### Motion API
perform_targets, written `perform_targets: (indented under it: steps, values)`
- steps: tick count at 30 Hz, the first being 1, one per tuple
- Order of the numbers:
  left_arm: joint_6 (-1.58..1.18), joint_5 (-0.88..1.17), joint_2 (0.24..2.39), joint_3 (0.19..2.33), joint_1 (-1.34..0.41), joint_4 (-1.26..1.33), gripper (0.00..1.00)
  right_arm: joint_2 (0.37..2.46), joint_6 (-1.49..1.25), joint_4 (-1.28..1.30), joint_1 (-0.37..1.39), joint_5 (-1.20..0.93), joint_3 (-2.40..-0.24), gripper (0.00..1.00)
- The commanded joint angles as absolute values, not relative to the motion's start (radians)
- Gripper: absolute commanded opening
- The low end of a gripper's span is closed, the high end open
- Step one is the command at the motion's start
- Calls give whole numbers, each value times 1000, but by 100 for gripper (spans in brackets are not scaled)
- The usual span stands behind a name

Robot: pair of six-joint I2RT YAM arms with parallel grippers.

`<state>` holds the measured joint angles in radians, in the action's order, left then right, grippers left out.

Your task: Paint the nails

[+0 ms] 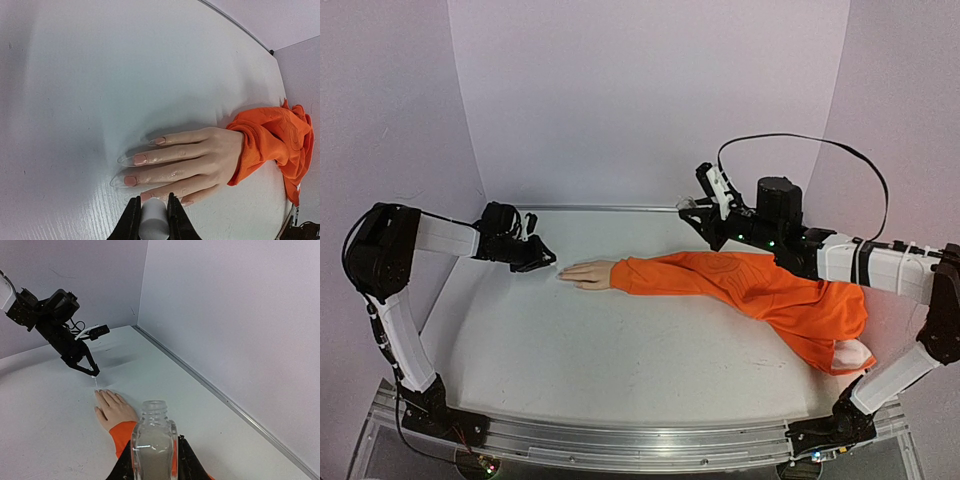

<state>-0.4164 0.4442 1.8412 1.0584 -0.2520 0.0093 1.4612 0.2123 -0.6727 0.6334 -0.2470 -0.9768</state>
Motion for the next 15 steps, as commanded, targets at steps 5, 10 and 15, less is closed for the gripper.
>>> perform_targets:
  steps: [5,10,15]
  values:
    - [-419,458,1856,1081,-246,45,0,1456,201,-738,629,-264,-1009,0]
    - [-414,465,1856,1074,-246,45,0,1460,201,-739,629,-265,-1009,0]
    - [-413,462,1856,1074,-247,44,0,1462,198,-739,629,-270,-1009,0]
